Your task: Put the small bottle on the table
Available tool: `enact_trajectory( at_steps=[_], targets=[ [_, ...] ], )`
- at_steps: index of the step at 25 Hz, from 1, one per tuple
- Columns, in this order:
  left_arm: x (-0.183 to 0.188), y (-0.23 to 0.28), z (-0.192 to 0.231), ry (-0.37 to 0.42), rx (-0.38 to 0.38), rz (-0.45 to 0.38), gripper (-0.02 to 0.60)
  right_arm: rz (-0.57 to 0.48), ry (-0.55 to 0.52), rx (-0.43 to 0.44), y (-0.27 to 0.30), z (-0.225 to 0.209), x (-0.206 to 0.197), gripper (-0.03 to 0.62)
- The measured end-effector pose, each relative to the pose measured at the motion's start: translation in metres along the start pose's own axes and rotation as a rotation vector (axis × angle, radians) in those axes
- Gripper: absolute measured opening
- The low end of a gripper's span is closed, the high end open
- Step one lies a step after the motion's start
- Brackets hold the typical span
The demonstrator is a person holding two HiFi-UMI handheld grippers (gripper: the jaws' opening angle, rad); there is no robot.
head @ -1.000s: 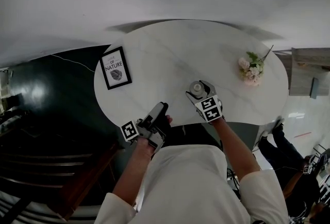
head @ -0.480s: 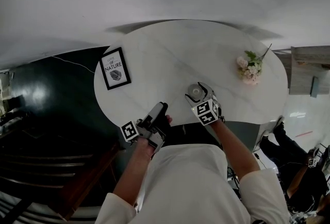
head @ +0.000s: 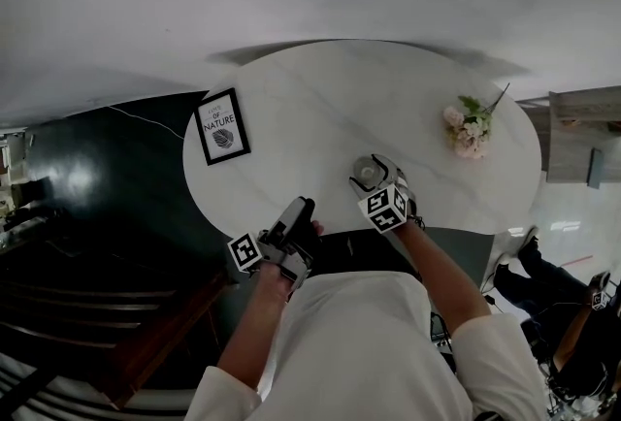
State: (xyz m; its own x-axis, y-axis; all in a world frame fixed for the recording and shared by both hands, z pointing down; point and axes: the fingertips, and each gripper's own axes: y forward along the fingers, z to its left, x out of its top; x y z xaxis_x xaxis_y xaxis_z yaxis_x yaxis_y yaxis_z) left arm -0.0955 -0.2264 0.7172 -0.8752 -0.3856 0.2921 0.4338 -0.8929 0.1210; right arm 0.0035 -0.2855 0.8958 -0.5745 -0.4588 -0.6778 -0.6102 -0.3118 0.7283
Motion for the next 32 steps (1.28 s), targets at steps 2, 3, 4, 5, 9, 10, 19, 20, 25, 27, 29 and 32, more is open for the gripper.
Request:
enact_trajectory(
  at_steps=[2, 3, 4, 5, 9, 10, 19, 20, 25, 27, 29, 32],
  targets=[
    [-0.001, -0.004, -0.003, 0.002, -0.009, -0.013, 0.224, 0.003, -0.023, 0.001, 0.001, 0.0, 0.0, 0.348],
    [-0.001, -0.005, -0.003, 0.005, -0.013, -0.018, 0.223, 0.003, -0.035, 0.0, 0.002, 0.0, 0.0, 0.35],
    [-0.002, -0.007, -0.004, 0.006, -0.017, -0.023, 0.222, 0.003, -0.043, -0.001, 0.003, -0.001, -0.001, 0.35],
    [-0.003, -0.009, -0.004, 0.006, -0.019, -0.028, 0.222, 0.002, -0.047, -0.003, 0.004, -0.001, -0.001, 0.35],
    [-0.007, -0.02, -0.006, 0.007, -0.026, -0.046, 0.221, 0.01, -0.044, -0.001, 0.004, 0.001, -0.004, 0.35],
    [-0.008, -0.023, -0.007, 0.008, -0.029, -0.048, 0.221, 0.01, -0.038, 0.004, 0.003, 0.001, -0.003, 0.351],
    [-0.012, -0.03, -0.019, 0.035, -0.056, -0.005, 0.218, -0.06, 0.003, 0.001, -0.022, 0.004, 0.033, 0.383],
    [-0.013, -0.03, -0.021, 0.039, -0.062, 0.003, 0.218, -0.067, 0.008, -0.009, -0.027, 0.004, 0.037, 0.383],
    [-0.019, -0.041, -0.035, 0.05, -0.084, 0.044, 0.212, -0.085, 0.063, -0.032, -0.059, 0.009, 0.052, 0.383],
    [-0.022, -0.043, -0.041, 0.06, -0.093, 0.067, 0.204, -0.099, 0.103, -0.047, -0.076, 0.01, 0.059, 0.382],
    [-0.026, -0.043, -0.048, 0.075, -0.102, 0.098, 0.198, -0.119, 0.146, -0.076, -0.097, 0.008, 0.068, 0.357],
    [-0.036, -0.046, -0.059, 0.098, -0.116, 0.148, 0.192, -0.147, 0.193, -0.12, -0.129, 0.009, 0.079, 0.335]
  ],
)
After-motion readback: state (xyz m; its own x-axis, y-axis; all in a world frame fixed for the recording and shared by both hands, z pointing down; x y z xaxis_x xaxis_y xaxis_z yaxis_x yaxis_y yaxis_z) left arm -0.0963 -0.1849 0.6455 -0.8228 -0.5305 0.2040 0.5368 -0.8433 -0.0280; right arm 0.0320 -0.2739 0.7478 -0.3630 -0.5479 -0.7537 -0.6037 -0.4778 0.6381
